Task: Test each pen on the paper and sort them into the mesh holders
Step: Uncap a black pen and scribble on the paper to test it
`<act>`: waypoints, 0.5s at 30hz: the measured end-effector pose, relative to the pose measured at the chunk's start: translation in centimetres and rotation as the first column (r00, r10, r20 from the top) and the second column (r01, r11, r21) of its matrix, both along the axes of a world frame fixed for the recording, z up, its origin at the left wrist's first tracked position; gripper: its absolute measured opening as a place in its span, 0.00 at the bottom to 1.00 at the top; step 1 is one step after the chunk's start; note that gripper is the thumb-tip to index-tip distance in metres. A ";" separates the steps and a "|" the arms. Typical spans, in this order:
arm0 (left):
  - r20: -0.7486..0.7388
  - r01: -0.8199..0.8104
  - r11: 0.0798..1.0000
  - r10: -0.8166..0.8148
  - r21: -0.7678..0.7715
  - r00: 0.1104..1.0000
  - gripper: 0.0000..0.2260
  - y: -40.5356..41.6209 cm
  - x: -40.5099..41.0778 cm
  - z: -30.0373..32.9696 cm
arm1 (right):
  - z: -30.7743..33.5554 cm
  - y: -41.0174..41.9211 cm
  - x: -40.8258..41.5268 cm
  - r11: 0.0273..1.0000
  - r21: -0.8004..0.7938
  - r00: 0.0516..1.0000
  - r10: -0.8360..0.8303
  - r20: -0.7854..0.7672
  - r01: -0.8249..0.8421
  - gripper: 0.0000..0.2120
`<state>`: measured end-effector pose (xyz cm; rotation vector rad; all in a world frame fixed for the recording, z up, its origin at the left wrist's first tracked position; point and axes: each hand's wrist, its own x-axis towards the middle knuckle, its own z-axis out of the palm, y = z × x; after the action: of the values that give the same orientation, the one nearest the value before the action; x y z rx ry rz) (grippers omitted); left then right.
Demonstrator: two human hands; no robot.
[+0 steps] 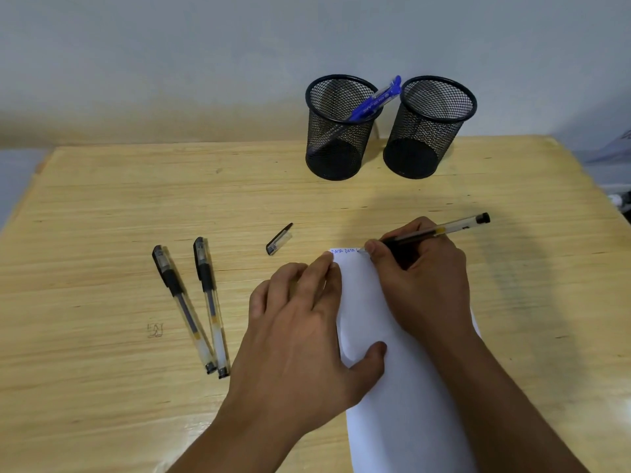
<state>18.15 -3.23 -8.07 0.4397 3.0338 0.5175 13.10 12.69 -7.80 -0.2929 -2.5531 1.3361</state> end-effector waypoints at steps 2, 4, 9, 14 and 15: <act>0.001 0.000 1.000 0.000 0.001 1.000 0.38 0.0 0.0 0.0 | -0.1 0.0 0.0 1.000 0.002 1.000 -0.003 0.009 0.003 0.06; 0.001 0.000 1.000 0.000 -0.004 1.000 0.38 0.0 0.0 0.0 | -0.1 0.1 -0.1 1.000 -0.003 1.000 -0.011 0.015 0.011 0.06; -0.011 0.004 1.000 -0.004 -0.001 1.000 0.38 0.0 0.0 0.0 | -0.2 0.0 -0.1 1.000 -0.002 1.000 -0.009 0.009 0.009 0.05; -0.008 0.006 1.000 -0.006 0.001 1.000 0.38 -0.1 0.0 0.0 | -0.2 0.0 0.0 1.000 -0.011 1.000 -0.013 -0.003 0.013 0.06; -0.008 0.007 1.000 -0.007 0.003 1.000 0.38 -0.1 0.0 0.0 | -0.2 0.0 0.0 1.000 -0.009 1.000 -0.014 -0.004 0.014 0.06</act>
<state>18.19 -3.29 -8.10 0.4534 3.0382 0.5215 13.13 12.68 -7.95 -0.3086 -2.5382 1.3423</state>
